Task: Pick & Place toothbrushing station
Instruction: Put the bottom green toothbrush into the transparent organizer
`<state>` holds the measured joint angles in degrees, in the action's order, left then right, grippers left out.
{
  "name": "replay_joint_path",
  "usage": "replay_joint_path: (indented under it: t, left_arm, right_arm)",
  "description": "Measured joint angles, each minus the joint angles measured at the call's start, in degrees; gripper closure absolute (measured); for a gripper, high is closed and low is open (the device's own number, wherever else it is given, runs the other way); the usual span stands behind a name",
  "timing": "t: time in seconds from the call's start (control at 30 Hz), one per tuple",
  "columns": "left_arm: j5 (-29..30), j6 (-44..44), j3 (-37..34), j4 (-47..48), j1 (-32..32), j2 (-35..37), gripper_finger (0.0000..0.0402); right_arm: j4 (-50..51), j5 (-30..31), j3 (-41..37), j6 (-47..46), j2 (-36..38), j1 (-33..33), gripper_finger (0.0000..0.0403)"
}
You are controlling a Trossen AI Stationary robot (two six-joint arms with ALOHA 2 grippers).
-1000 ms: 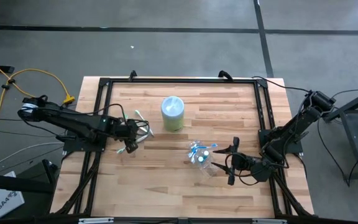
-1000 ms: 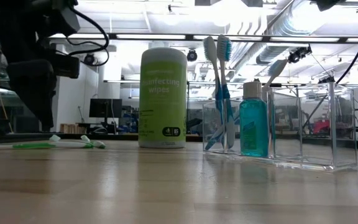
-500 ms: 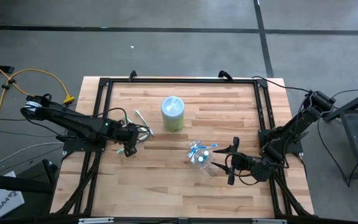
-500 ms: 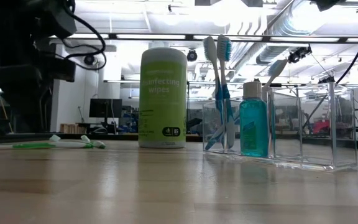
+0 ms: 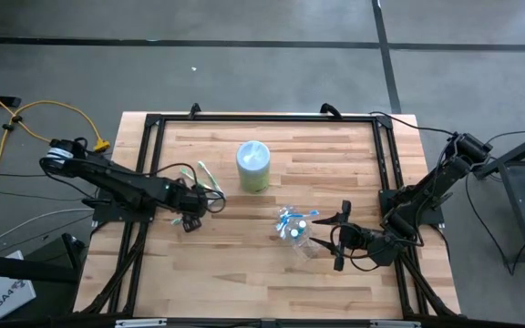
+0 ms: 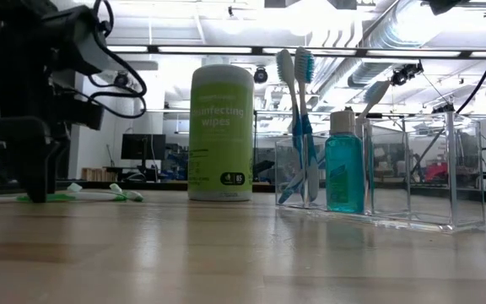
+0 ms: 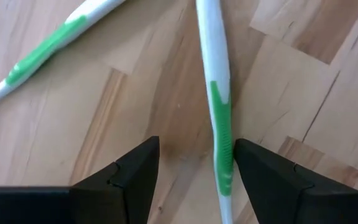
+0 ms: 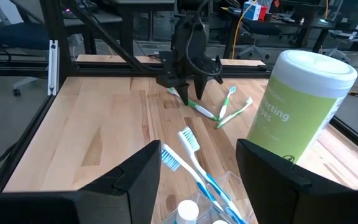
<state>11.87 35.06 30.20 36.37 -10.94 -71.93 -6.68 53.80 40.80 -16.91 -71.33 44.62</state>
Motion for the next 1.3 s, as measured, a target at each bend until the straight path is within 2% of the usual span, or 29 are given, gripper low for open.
replay_joint_path:
  t: [0.27, 0.5, 1.03, 1.3]
  left_arm:
    - [-2.5, -0.8, 0.0, -3.5, 1.8, -0.9, 0.0199]
    - [-4.4, -0.6, 0.0, -4.0, 3.6, -1.0, 0.0245]
    - [-6.0, 0.3, 0.0, -4.0, 3.6, -1.0, 0.0346]
    - [-8.0, 0.6, 0.0, -3.6, 3.6, -1.0, 0.0372]
  right_arm:
    - [0.0, 0.0, 0.0, 0.0, 0.0, 0.0, 0.0202]
    - [0.0, 0.0, 0.0, 0.0, 0.0, 0.0, 0.0202]
    - [0.0, 0.0, 0.0, 0.0, 0.0, 0.0, 0.0202]
    - [0.0, 0.0, 0.0, 0.0, 0.0, 0.0, 0.0202]
